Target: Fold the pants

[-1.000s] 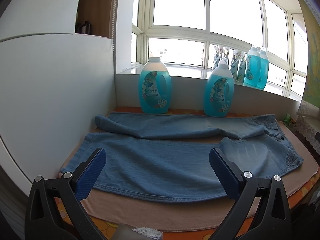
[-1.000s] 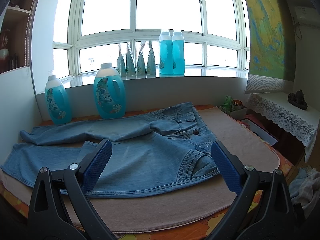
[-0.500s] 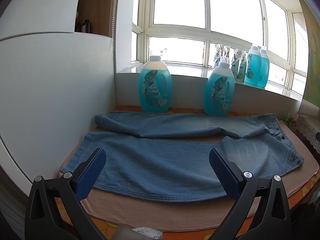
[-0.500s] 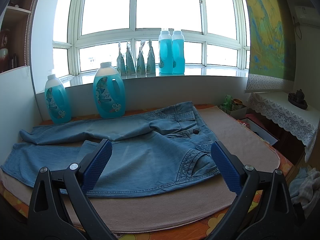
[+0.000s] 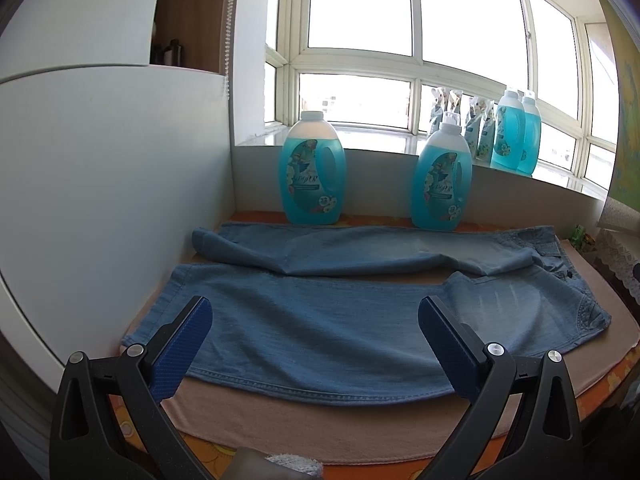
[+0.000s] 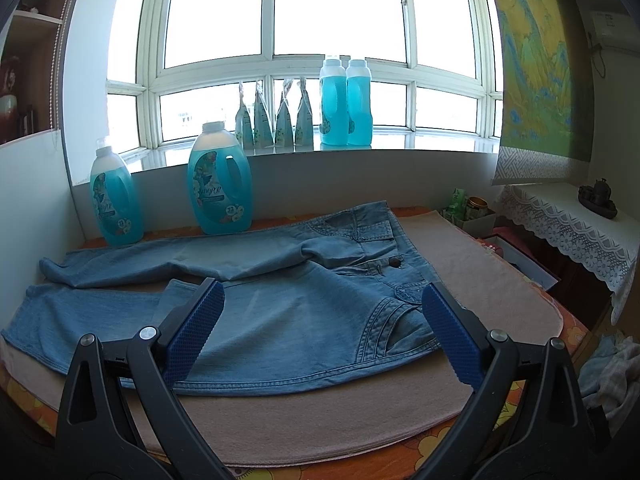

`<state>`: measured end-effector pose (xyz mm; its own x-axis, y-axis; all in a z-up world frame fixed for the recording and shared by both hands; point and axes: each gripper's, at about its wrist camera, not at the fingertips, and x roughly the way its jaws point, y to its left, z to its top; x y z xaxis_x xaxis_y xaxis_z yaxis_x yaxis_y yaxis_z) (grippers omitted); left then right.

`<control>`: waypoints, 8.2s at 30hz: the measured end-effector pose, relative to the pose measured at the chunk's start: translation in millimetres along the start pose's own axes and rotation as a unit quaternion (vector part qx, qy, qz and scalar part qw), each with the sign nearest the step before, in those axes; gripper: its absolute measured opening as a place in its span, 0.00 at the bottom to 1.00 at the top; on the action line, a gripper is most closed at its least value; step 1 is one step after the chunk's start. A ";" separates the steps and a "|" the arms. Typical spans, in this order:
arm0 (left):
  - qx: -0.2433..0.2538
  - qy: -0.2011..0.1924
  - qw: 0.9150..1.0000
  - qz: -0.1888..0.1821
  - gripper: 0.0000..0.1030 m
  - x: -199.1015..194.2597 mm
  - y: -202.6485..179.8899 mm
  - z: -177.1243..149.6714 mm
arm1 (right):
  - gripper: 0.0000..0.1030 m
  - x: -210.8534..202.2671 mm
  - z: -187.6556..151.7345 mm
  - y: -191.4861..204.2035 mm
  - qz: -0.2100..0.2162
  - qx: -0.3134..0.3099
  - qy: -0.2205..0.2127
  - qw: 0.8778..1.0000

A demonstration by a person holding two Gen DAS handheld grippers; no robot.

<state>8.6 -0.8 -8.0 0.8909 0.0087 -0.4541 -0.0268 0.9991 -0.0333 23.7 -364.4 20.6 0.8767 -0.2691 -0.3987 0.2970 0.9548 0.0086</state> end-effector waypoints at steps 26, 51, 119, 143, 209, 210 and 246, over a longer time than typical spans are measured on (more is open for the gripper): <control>-0.009 0.011 0.999 0.032 0.93 14.0 60.1 4.1 | 0.98 46.4 9.3 46.6 0.107 -0.069 0.012 0.992; 0.037 0.035 0.999 -0.010 0.33 105.0 77.6 62.4 | 0.59 179.2 93.7 145.1 0.294 -0.159 0.084 0.939; -0.067 0.221 0.973 0.014 0.44 352.9 135.2 100.3 | 0.04 289.3 19.8 288.3 0.429 -0.356 0.152 0.816; 0.011 0.359 0.933 0.036 0.56 476.8 22.8 86.1 | 0.04 237.9 -53.2 264.6 0.454 -0.385 0.180 0.783; -0.237 0.164 0.957 -0.014 0.36 145.6 200.8 -59.6 | 0.36 117.5 -25.5 349.9 0.510 -0.427 0.201 0.719; -0.245 0.160 0.956 -0.016 0.36 144.4 203.3 -60.3 | 0.36 124.1 -19.1 365.3 0.518 -0.415 0.204 0.720; -0.295 0.116 0.946 0.065 0.07 146.7 222.7 -64.5 | 0.12 243.6 -54.3 688.1 0.570 -0.309 0.273 0.711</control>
<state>104.1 220.3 -139.4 0.7406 0.0519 -0.6699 -0.4386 0.7926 -0.4235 421.1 233.9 -120.5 0.0875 0.6513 -0.7537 -0.8585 0.4331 0.2746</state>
